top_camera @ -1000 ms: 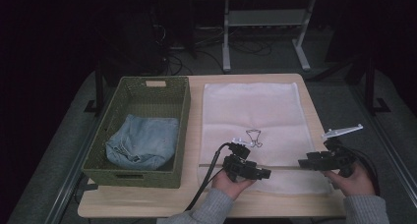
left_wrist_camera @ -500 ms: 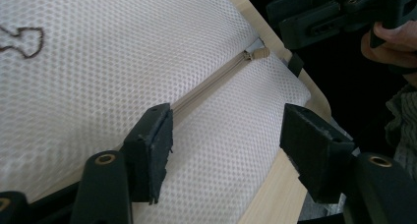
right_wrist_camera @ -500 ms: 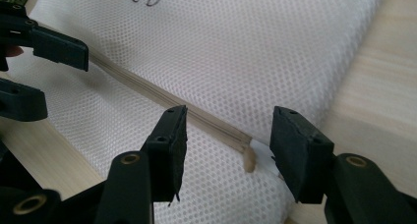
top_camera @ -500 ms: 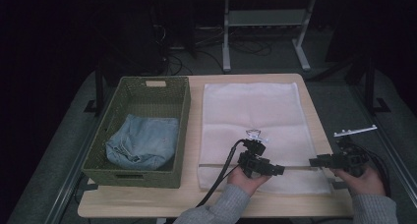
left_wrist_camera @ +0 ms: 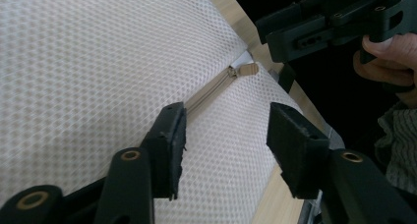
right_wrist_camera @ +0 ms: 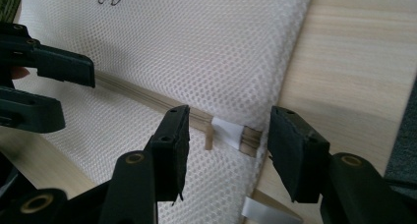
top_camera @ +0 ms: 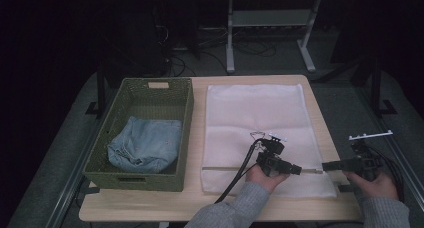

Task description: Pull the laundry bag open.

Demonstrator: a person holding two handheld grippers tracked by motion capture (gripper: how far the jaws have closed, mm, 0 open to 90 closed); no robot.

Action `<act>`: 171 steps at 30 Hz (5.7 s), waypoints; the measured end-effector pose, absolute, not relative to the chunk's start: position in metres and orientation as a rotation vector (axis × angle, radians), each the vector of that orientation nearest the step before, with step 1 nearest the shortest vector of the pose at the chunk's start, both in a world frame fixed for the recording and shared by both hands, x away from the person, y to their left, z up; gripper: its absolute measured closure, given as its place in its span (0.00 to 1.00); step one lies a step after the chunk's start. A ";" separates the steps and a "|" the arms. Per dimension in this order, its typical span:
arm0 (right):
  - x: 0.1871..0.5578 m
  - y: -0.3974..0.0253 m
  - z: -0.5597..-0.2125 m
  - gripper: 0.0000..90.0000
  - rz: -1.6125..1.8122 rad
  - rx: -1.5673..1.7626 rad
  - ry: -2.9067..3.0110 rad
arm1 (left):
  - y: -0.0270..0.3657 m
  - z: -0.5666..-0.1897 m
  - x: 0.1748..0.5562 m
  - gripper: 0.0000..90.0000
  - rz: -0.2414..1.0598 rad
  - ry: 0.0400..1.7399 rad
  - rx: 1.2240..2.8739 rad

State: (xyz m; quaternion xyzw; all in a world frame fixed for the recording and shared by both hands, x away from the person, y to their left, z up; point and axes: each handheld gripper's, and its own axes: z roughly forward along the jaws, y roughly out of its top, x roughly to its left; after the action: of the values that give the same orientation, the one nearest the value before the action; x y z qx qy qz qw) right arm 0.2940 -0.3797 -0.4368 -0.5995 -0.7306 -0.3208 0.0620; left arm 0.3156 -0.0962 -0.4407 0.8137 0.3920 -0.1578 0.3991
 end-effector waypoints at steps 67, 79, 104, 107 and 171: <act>0.294 -0.375 -0.451 0.91 -0.982 -1.722 -2.216 | -0.166 -0.469 0.336 0.93 -0.530 1.064 2.131; 0.293 -0.375 -0.449 0.92 -0.983 -1.721 -2.258 | -0.165 -0.467 0.335 0.96 -0.508 1.058 2.122; 0.288 -0.391 -0.449 0.92 -1.051 -1.732 -2.203 | -0.125 -0.452 0.337 0.97 -0.527 1.029 2.117; 0.288 -0.391 -0.449 0.92 -1.047 -1.733 -2.209 | -0.120 -0.452 0.338 0.97 -0.524 1.030 2.116; 0.287 -0.386 -0.447 0.92 -0.977 -1.794 -2.274 | -0.029 -0.441 0.335 0.97 -0.476 1.086 2.128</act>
State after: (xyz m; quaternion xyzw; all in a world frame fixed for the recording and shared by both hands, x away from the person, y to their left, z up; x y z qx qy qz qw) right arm 0.2873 -0.3863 -0.4466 -0.5863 -0.7433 -0.3193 0.0424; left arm 0.3348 -0.0291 -0.4411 0.8198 0.4184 -0.1832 0.3453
